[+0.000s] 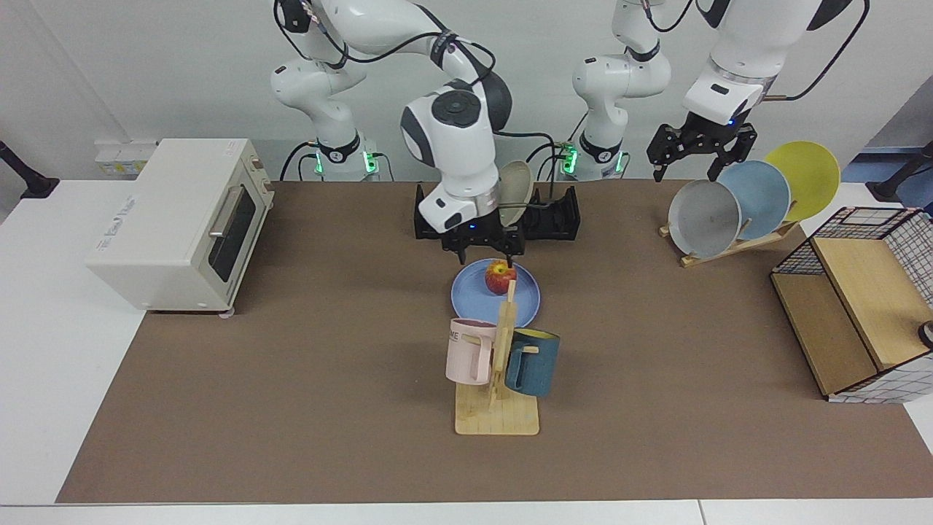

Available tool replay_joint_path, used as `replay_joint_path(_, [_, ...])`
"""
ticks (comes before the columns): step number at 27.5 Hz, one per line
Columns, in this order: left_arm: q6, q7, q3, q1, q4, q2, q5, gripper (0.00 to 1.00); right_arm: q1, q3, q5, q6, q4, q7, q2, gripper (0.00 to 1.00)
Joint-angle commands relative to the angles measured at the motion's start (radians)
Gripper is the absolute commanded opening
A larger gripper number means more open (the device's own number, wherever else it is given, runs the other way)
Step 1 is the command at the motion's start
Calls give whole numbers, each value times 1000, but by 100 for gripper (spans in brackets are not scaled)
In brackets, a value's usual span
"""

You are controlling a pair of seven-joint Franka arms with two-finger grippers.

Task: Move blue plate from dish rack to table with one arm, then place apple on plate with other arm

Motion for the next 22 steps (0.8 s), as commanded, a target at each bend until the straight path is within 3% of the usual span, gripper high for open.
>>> replay_joint_path(1, [-23,4,-1,5,13,-4,6,100,-139,13,3,-64,-29,-255,-68,100])
replay_joint_path(15, [-23,4,-1,5,13,-6,6,100,-445,13,-96,-73,-134,-838,-172,100])
replay_joint_path(22, [-23,4,-1,5,13,-6,6,100,-535,13,-124,-68,-254,-934,-280,100])
